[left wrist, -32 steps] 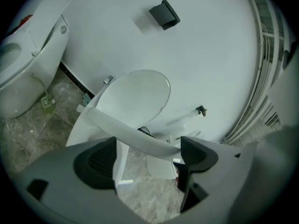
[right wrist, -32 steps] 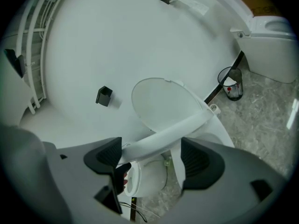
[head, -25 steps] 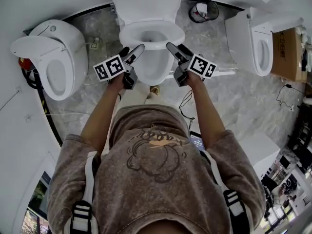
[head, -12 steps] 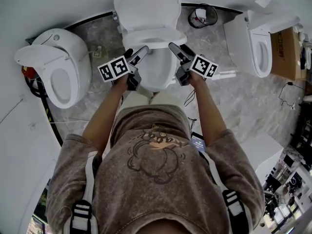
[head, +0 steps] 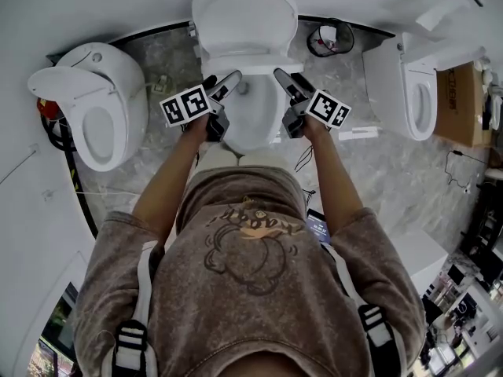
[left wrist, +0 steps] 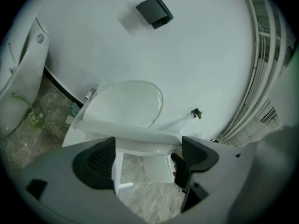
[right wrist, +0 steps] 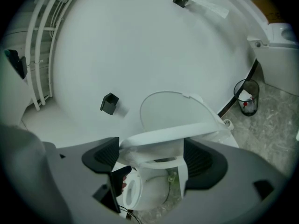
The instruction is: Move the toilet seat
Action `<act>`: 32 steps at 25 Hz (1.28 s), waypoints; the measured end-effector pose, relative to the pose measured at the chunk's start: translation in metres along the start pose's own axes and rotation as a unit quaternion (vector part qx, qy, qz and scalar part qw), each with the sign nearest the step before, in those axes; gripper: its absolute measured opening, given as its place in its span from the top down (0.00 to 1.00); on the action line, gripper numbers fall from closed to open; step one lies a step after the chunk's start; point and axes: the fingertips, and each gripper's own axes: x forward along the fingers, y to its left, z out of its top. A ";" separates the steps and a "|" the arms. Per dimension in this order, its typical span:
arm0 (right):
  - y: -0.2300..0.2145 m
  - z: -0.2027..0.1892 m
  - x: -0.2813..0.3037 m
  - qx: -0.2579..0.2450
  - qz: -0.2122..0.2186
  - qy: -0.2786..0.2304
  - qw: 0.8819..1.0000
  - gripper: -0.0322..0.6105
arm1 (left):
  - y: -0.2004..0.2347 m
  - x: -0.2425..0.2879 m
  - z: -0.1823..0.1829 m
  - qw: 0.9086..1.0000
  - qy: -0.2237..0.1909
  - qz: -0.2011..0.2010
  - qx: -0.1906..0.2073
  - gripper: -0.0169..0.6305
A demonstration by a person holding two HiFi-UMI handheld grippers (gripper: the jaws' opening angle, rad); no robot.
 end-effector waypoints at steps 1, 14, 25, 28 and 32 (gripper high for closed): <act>0.000 0.002 0.002 0.000 0.000 0.001 1.000 0.29 | 0.000 0.001 0.002 1.000 -0.003 0.001 -0.002 0.30; 0.003 0.027 0.029 -0.005 0.008 -0.001 1.000 0.29 | 0.000 0.017 0.035 1.000 -0.025 0.011 -0.001 0.30; 0.001 0.044 0.049 -0.013 0.001 0.010 1.000 0.32 | 0.002 0.032 0.056 0.999 -0.029 0.022 0.006 0.30; 0.000 0.049 0.055 -0.014 0.001 0.013 1.000 0.32 | 0.003 0.037 0.063 0.999 -0.034 0.023 0.003 0.30; 0.000 0.058 0.062 -0.013 0.002 0.012 1.000 0.32 | 0.003 0.044 0.071 0.999 -0.038 0.027 0.002 0.30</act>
